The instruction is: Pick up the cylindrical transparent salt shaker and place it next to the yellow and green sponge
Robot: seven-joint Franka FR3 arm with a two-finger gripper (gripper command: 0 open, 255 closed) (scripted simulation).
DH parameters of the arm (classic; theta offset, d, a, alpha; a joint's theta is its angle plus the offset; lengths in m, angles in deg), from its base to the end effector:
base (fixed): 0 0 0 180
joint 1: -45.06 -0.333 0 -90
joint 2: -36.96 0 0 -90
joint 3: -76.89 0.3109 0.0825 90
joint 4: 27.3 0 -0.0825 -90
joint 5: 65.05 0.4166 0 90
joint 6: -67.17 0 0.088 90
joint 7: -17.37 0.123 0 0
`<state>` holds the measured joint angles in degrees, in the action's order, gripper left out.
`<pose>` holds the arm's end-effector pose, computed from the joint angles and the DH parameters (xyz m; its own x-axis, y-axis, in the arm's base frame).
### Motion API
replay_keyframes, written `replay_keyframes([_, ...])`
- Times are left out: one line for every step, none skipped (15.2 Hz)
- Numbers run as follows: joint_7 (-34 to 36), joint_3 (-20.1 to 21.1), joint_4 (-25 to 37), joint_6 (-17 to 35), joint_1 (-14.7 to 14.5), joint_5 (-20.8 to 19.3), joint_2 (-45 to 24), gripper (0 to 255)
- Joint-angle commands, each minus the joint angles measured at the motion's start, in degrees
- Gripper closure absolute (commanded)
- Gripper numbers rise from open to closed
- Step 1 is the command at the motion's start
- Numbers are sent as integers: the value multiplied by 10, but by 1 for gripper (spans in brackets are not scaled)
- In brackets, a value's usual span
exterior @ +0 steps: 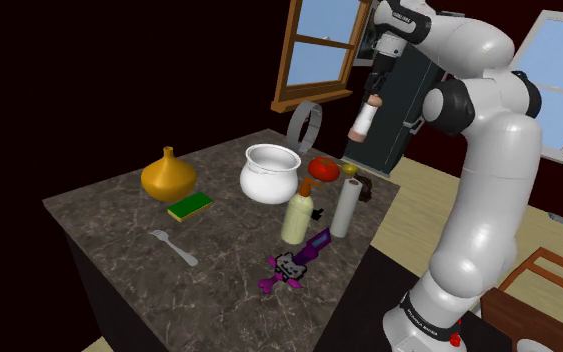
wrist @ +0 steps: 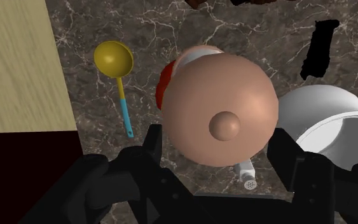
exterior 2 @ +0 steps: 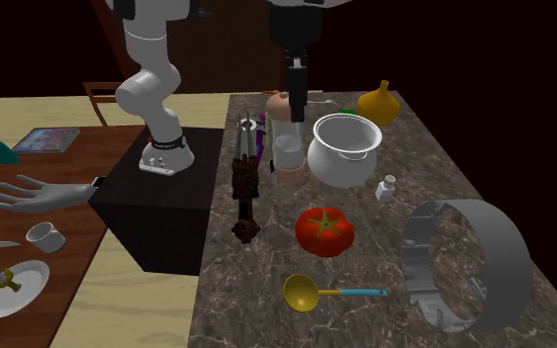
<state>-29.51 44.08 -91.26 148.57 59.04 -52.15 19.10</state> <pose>0.5125 -0.4030 0.6457 0.9958 0.0646 0.0652 0.0653 -0.9978 -0.0097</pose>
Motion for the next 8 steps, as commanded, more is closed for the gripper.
replay_keyframes([30, 5, -55, 23, -38, -24, 39, 255])
replay_keyframes([45, 9, -75, 30, -53, -34, 55, 255])
replay_keyframes([61, 14, -94, 37, -68, -44, 70, 255])
replay_keyframes([76, 20, -111, 43, -81, -53, 85, 255])
replay_keyframes([92, 25, -126, 48, -94, -61, 98, 255])
replay_keyframes([108, 32, -141, 52, -105, -69, 111, 255])
replay_keyframes([124, 38, -154, 57, -116, -76, 122, 255])
replay_keyframes([140, 45, -166, 60, -127, -82, 133, 255])
